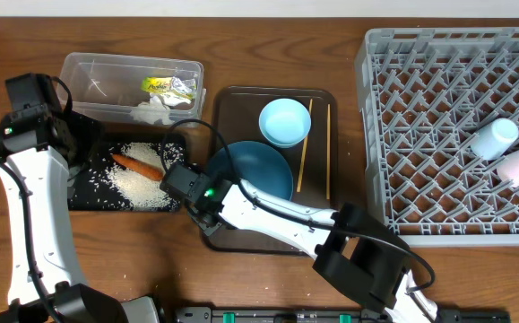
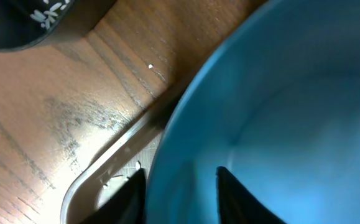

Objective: Sort waste into correct bins and load items into the dishwasher rack
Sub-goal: 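Move the right gripper to the blue plate and grasp its edge, then lift the blue plate, carry it right and place it in the rack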

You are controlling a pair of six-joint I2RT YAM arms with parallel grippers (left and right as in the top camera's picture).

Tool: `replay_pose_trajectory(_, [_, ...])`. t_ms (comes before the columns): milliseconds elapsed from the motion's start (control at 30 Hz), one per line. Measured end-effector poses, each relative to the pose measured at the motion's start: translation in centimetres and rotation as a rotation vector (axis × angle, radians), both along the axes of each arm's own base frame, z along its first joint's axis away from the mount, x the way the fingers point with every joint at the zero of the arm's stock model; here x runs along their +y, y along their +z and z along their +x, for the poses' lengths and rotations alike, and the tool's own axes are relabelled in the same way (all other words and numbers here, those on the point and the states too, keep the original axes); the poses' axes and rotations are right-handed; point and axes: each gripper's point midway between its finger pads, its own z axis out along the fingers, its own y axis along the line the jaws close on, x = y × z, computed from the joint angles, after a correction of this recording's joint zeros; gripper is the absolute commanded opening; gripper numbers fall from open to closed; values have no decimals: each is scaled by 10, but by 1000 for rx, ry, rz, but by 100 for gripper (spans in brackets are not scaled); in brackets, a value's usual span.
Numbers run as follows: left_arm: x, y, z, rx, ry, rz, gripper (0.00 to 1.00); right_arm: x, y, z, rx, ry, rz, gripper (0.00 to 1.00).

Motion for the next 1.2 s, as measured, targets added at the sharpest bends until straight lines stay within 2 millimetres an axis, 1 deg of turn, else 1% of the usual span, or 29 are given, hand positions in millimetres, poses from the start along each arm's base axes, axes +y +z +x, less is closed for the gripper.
replay_pose_trajectory(267, [0,0,0,0,0,0,98,1,0,-2,14,-6,8,4])
replay_pose_trajectory(333, [0,0,0,0,0,0,98,2,1,-3,19,5,9,1])
replay_pose_trajectory(433, [0,0,0,0,0,0,98,7,11,-1,12,20,20,1])
replay_pose_trajectory(567, [0,0,0,0,0,0,98,16,34,1,4,49,54,1])
replay_pose_trajectory(633, [0,0,0,0,0,0,98,19,49,-1,7,68,78,1])
replay_pose_trajectory(733, [0,0,0,0,0,0,98,20,77,-2,-2,86,105,1])
replay_pose_trajectory(833, [0,0,0,0,0,0,98,16,115,8,-34,74,164,1])
replay_pose_trajectory(900, [0,0,0,0,0,0,98,5,146,25,-70,37,218,1])
replay_pose_trajectory(933, [0,0,0,0,0,0,98,-5,164,37,-92,8,250,1])
replay_pose_trajectory(967, [0,0,0,0,0,0,98,-17,180,50,-116,-26,280,1])
replay_pose_trajectory(1033, [0,0,0,0,0,0,98,-48,211,81,-164,-112,333,1])
replay_pose_trajectory(1067, [0,0,0,0,0,0,98,-70,227,99,-186,-166,364,1])
replay_pose_trajectory(1133, [0,0,0,0,0,0,98,-123,255,136,-243,-286,415,1])
replay_pose_trajectory(1167, [0,0,0,0,0,0,98,-137,261,145,-256,-316,428,1])
replay_pose_trajectory(1200, [0,0,0,0,0,0,98,-166,271,162,-275,-370,455,1])
